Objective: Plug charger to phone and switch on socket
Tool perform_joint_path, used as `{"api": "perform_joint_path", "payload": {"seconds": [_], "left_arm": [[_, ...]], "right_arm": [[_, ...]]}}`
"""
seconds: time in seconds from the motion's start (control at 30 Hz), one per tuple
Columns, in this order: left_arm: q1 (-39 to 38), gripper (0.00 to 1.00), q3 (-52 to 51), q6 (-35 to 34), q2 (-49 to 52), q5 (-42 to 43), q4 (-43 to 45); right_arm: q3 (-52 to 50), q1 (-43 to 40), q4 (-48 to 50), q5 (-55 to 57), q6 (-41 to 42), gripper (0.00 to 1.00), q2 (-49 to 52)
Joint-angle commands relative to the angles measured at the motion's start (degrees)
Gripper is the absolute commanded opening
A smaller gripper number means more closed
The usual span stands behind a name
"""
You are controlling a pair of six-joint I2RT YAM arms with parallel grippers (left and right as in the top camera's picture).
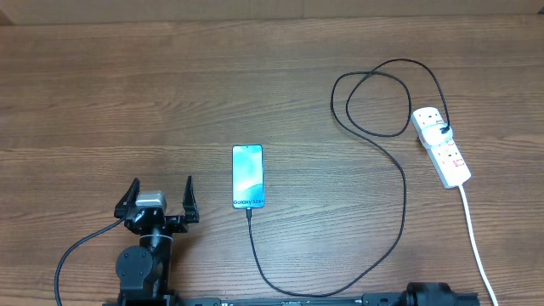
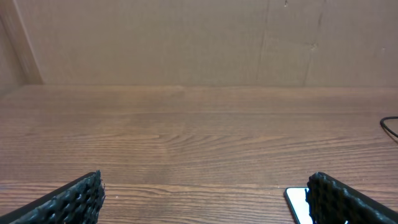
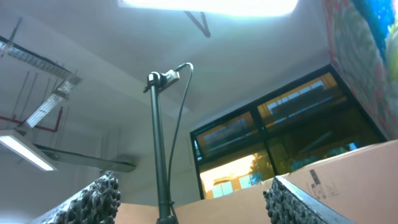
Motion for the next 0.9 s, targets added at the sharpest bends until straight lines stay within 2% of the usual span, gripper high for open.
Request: {"api": "perform_joint_path", "payload": {"seconds": [0.0, 0.1, 0.13, 0.2, 0.37, 0.53, 0.67, 0.87], "left_arm": [[0.3, 1.0, -0.4, 1.1, -0.7, 0.7, 0.2], [0.3, 1.0, -0.4, 1.1, -0.7, 0.7, 0.2], [0.3, 1.0, -0.4, 1.1, -0.7, 0.7, 0.2], [0.3, 1.0, -0.4, 1.1, -0.7, 0.7, 0.2], [0.3, 1.0, -0.4, 1.1, -0.7, 0.7, 0.2], [0.3, 1.0, -0.4, 1.1, -0.7, 0.7, 0.2], [0.3, 1.0, -0.4, 1.1, -0.7, 0.7, 0.2], [0.3, 1.0, -0.4, 1.1, -0.7, 0.7, 0.2]], "right_arm": [[1.5, 1.9, -0.9, 0.7, -0.3, 0.76, -0.2], [1.8, 3.0, -1.0, 0.7, -0.3, 0.76, -0.2], [1.8, 3.3, -1.0, 0.7, -0.3, 0.8, -0.2], [1.7, 3.3, -0.9, 0.7, -0.3, 1.0, -0.2], [0.6, 2.7, 1.8, 6.4, -0.3, 1.0, -0.1], [-5.1, 2.2, 7.2, 13.6, -0.2, 1.0, -0.1], [-13.0, 2.2, 6.6, 16.0, -0.2, 1.0, -0.1], [-31.2, 2.2, 6.4, 14.3, 0.6, 1.0, 0.0]]}}
